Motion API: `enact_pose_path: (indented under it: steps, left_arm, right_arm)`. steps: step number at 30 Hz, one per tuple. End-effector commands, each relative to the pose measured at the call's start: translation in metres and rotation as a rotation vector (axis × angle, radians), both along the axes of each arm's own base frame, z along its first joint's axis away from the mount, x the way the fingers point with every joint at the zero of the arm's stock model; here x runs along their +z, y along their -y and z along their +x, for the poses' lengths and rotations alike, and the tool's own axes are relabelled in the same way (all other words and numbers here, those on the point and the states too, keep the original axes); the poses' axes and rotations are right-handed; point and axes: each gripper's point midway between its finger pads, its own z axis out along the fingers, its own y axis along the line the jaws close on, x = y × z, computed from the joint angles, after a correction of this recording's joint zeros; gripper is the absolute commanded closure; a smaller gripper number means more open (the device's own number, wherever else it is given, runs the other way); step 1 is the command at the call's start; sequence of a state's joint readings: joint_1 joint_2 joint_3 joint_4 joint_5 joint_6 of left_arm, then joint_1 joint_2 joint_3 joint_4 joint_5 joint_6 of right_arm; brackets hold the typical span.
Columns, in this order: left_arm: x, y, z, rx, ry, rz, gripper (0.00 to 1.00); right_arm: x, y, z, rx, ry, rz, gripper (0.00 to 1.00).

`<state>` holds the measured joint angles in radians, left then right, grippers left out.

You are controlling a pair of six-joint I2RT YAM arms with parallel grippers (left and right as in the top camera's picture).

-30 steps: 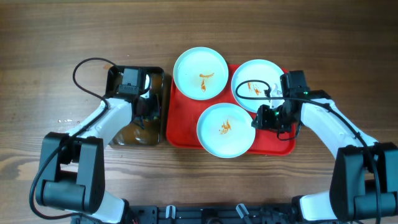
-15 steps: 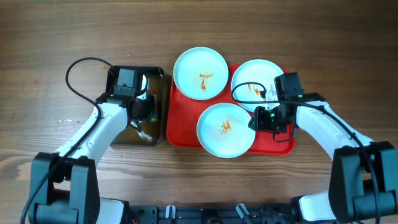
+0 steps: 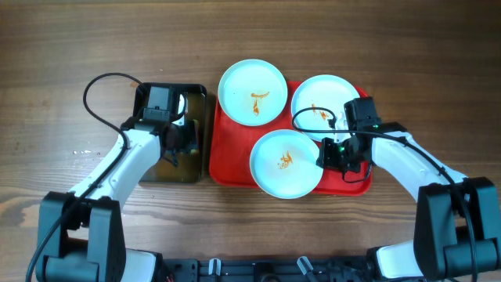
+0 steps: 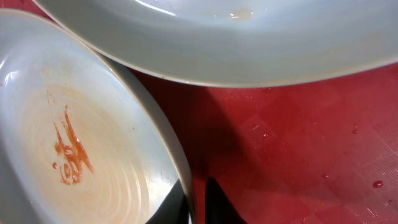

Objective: Clean dirty plates on tray and stack at the side
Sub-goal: 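Wipe the front plate with the sponge held in the left gripper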

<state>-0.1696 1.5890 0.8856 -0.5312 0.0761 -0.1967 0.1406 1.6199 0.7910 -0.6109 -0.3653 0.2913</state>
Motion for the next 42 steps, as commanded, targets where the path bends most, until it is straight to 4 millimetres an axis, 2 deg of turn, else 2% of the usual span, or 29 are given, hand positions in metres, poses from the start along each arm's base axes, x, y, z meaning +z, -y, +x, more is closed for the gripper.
enact_pose_path:
  steps: [1, 11, 13, 17, 18, 21, 23, 25, 28, 30, 37, 42]
  left_arm:
    - [0.007, 0.003, 0.003, -0.008, 0.022, -0.015, 0.96]
    - [0.01, 0.004, 0.006, -0.008, 0.041, -0.018, 0.96]
    - [0.017, 0.005, 0.01, -0.009, 0.072, -0.023, 0.96]
    - [0.051, 0.011, 0.024, -0.019, 0.201, -0.063, 0.96]
    - [0.062, 0.021, 0.026, -0.046, 0.232, -0.122, 0.96]
    - [0.092, 0.07, 0.023, -0.18, 0.277, -0.385, 0.96]
    - [0.092, 0.096, 0.022, -0.128, 0.236, -0.477, 0.96]
    - [0.086, 0.116, 0.02, -0.125, 0.203, -0.511, 0.96]
    - [0.076, 0.169, 0.003, -0.23, 0.13, -0.62, 0.96]
    - [0.07, 0.192, -0.008, -0.293, 0.092, -0.662, 0.96]
    - [0.024, 0.248, -0.045, -0.38, -0.058, -0.693, 0.96]
    - [-0.001, 0.268, -0.058, -0.368, -0.123, -0.705, 0.96]
  right_arm:
    - [-0.006, 0.0, -0.003, 0.001, -0.015, -0.008, 0.95]
    - [-0.005, -0.013, -0.004, 0.045, 0.003, -0.006, 0.96]
    - [-0.005, -0.013, -0.004, 0.045, 0.003, -0.005, 0.96]
    - [-0.005, -0.014, -0.001, 0.045, 0.015, -0.003, 0.96]
    - [-0.005, -0.014, -0.001, 0.045, 0.016, -0.003, 0.96]
    - [-0.005, -0.014, 0.0, 0.045, 0.017, -0.003, 0.96]
    - [-0.005, -0.014, 0.0, 0.045, 0.017, -0.003, 0.96]
    - [-0.005, -0.014, 0.0, 0.045, 0.017, -0.003, 0.96]
    - [-0.005, -0.014, 0.0, 0.045, 0.017, -0.003, 0.96]
    - [-0.005, -0.014, 0.0, 0.046, 0.018, -0.003, 0.96]
    - [-0.005, -0.014, 0.0, 0.048, 0.019, -0.003, 0.96]
    - [-0.005, -0.014, 0.0, 0.048, 0.018, -0.003, 0.96]
